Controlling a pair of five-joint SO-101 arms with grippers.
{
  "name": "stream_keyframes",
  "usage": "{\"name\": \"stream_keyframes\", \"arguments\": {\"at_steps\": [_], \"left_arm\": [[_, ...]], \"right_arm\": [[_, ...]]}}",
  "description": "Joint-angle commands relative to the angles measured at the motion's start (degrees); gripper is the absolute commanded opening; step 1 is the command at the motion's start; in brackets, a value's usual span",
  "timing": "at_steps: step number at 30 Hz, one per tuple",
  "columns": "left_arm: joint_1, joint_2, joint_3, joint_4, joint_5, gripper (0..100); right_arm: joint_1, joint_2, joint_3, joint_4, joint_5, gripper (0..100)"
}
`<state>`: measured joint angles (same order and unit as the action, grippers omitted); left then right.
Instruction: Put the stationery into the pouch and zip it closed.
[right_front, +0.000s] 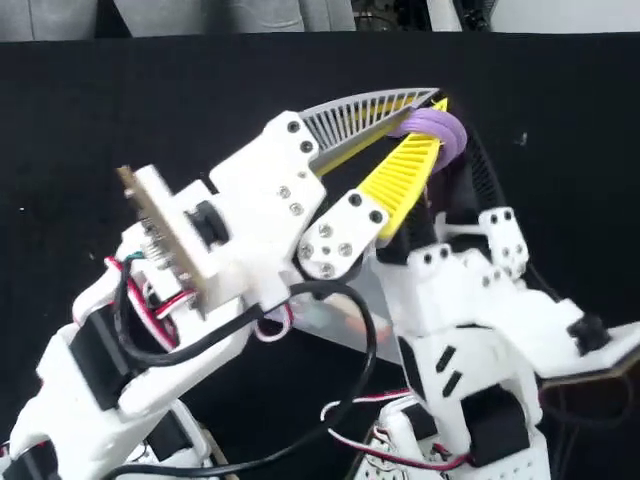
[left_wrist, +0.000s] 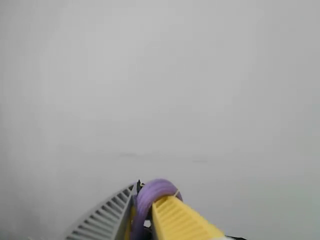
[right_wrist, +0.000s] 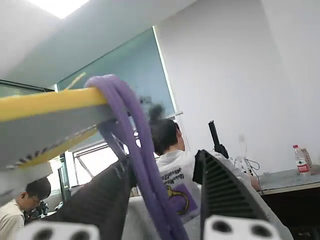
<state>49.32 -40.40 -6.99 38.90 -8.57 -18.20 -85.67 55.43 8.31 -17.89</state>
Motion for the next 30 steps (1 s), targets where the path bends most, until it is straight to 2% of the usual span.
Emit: {"name": "stream_keyframes", "arguments": {"at_steps": [1, 7, 13, 22, 27, 30], "left_arm": [[1.45, -2.81, -0.40, 0.18, -0.35, 3], [0.92, -2.99, -0.75, 4.75, -0.44, 3], [0.84, -2.99, -0.84, 4.40, -4.75, 3], [-2.59, -2.99, -0.66, 4.40, -5.10, 3], [-2.51, -3.08, -0.84, 6.07, -4.92, 3], [-2.24, -2.64, -3.91, 9.23, -0.88, 7]], "right_arm": [[4.31, 6.11, -5.41, -1.05, 0.26, 18.4], [9.93, 7.60, -7.52, -0.97, 0.09, 16.8], [11.78, 2.77, -6.99, -0.88, 0.26, 1.2], [11.78, -7.16, -3.38, -1.14, 1.14, 2.0], [11.69, -5.14, -3.74, -2.02, 6.51, 1.1], [11.69, -1.45, -3.65, -4.84, 6.77, 1.1]]}}
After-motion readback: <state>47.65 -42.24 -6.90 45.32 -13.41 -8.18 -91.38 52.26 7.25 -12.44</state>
